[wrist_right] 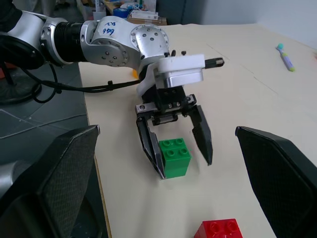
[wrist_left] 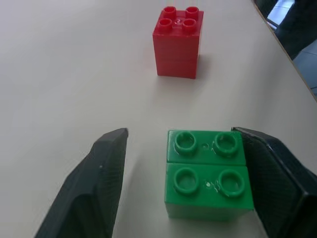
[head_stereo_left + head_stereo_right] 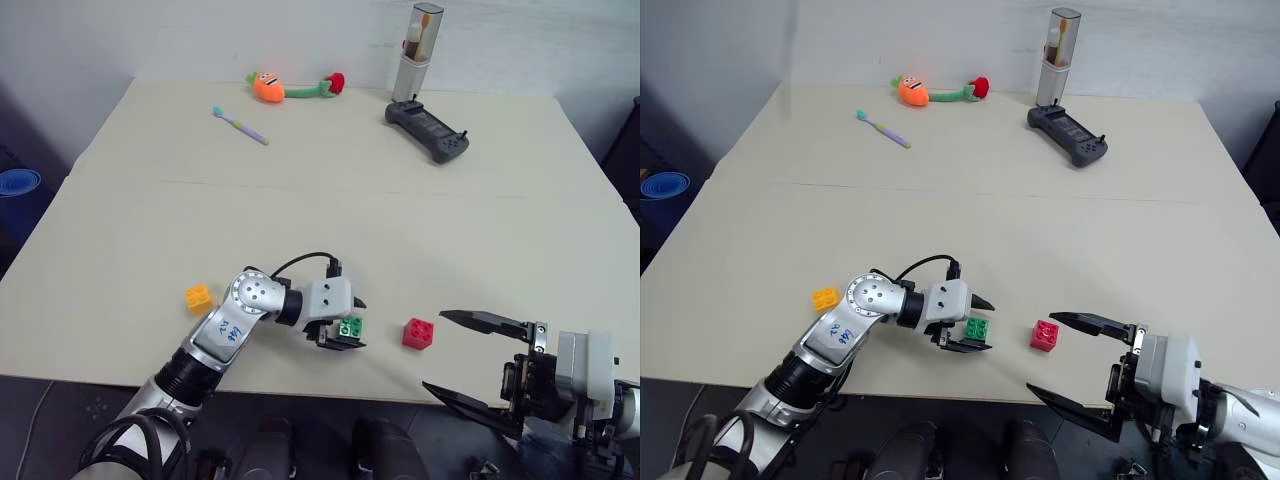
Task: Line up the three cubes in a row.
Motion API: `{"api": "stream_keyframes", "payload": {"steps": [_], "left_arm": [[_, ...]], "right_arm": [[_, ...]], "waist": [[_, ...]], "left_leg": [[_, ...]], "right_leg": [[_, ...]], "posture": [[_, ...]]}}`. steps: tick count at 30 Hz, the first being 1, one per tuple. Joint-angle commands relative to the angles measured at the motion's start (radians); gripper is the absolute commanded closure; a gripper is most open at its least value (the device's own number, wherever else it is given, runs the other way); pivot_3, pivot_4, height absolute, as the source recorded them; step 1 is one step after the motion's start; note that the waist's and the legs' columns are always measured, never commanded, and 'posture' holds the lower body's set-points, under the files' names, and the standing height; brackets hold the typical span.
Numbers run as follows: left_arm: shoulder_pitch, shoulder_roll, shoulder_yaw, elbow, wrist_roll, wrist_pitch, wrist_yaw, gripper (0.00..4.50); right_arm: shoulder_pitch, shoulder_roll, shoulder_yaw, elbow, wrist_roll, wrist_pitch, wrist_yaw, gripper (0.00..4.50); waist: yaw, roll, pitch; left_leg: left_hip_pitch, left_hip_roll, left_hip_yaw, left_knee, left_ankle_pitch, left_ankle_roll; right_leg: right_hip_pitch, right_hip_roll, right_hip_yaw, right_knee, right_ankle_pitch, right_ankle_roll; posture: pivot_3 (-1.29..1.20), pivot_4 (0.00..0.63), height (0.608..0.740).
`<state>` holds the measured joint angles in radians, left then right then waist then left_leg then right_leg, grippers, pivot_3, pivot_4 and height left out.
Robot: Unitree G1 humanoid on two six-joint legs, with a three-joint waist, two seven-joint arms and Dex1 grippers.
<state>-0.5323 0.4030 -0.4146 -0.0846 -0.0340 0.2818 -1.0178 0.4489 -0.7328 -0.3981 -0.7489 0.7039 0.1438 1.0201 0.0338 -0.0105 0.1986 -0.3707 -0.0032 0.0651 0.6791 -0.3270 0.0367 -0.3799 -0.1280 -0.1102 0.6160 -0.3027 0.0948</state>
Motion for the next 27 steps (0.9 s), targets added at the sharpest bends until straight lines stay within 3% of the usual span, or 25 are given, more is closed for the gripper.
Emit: {"api": "stream_keyframes", "payload": {"steps": [1,6,10,14,19,20,27], "left_arm": [[0.004,0.006,0.092,-0.044,-0.089,-0.038,-0.012,1.17],[0.036,0.046,0.272,-0.133,-0.293,0.082,-0.035,1.17],[0.083,0.184,0.443,-0.142,-0.435,0.111,-0.136,1.17],[0.14,0.354,0.644,-0.005,-0.467,0.06,-0.189,1.17],[0.289,0.577,0.865,0.289,-0.414,-0.007,-0.242,0.05],[0.347,0.611,0.899,0.35,-0.396,-0.025,-0.252,0.02],[0.59,0.662,1.03,0.518,-0.383,-0.099,-0.281,0.02]], "right_arm": [[-0.008,0.014,-0.003,0.018,-0.007,-0.03,0.012,0.0],[-0.045,0.016,0.006,0.08,-0.016,-0.053,0.042,0.0],[-0.119,0.019,0.049,0.161,-0.038,-0.083,0.076,0.0],[-0.215,0.03,0.104,0.225,-0.054,-0.109,0.099,0.0],[-0.296,0.055,0.163,0.269,-0.061,-0.15,0.142,0.0],[-0.318,0.065,0.184,0.274,-0.065,-0.154,0.141,0.0],[-0.4,0.117,0.28,0.272,-0.095,-0.16,0.116,0.0]], "waist": [[-0.001,0.0,0.0],[-0.009,0.001,0.0],[-0.014,0.002,0.001],[-0.013,0.005,0.003],[-0.013,0.005,0.003],[-0.017,0.005,0.003],[-0.021,0.004,0.002]], "left_leg": [[0.0,0.0,0.0,0.0,0.0,0.0],[0.0,0.0,-0.001,0.0,0.0,0.0],[0.001,0.001,-0.001,0.0,0.0,-0.001],[0.001,0.0,-0.001,0.0,0.0,-0.002],[0.001,0.0,-0.002,-0.002,-0.001,-0.002],[0.001,0.0,-0.001,-0.003,-0.002,-0.001],[0.0,0.0,-0.002,-0.011,-0.003,-0.002]], "right_leg": [[0.0,0.0,0.0,0.0,0.0,0.0],[0.001,0.0,-0.001,-0.001,0.0,0.0],[0.002,0.001,-0.001,-0.001,0.0,0.0],[0.001,0.001,-0.002,-0.001,0.0,0.0],[0.001,0.001,-0.002,-0.004,0.0,0.0],[0.001,0.001,-0.002,-0.005,0.0,0.0],[-0.001,-0.001,-0.004,-0.006,0.0,0.0]], "posture": [[0.0,0.15,0.74],[0.0,0.15,0.74],[0.0,0.15,0.74],[0.0,0.15,0.74],[0.0,0.15,0.74],[0.0,0.15,0.74],[0.0,0.15,0.74]]}}
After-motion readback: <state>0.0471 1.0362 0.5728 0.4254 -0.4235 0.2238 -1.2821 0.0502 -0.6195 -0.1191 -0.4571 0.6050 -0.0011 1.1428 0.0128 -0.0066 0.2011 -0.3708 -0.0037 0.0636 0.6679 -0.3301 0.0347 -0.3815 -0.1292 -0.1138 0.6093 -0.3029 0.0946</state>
